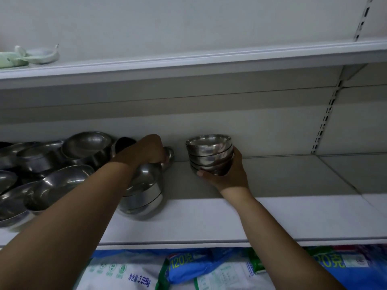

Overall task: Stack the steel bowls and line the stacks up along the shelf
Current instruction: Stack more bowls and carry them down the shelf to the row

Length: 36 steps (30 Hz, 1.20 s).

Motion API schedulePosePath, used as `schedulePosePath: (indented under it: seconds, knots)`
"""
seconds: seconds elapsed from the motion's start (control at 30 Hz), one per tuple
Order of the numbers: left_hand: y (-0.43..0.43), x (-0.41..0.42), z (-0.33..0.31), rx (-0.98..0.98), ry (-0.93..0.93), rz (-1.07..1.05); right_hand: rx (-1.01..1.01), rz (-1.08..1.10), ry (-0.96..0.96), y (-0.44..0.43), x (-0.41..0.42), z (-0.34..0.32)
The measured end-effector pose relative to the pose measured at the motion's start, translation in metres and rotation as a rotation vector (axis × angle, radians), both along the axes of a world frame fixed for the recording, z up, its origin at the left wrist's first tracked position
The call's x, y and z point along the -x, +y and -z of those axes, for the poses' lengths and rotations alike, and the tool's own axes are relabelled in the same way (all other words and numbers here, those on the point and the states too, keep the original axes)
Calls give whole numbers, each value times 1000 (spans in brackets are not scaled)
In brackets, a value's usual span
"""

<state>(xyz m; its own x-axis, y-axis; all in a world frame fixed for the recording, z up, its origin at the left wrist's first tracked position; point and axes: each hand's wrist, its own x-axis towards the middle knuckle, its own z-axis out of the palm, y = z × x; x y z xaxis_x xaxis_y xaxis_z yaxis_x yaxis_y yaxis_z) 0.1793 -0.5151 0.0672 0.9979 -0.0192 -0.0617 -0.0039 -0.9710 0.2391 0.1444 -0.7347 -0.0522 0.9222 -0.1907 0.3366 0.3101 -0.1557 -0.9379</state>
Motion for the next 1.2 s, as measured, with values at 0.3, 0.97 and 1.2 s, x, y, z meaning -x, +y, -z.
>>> schedulePosePath:
  seconds: [0.3, 0.97, 1.2]
  knots:
    - [19, 4, -20, 204, -324, 55, -3, 11, 75, 1, 2, -2]
    - [-34, 32, -15, 406, -450, 527, 130, 15, 74, 1, 2, -11]
    - [-55, 38, 3, 546, -278, 300, 130, 59, 76, -2, 6, -13]
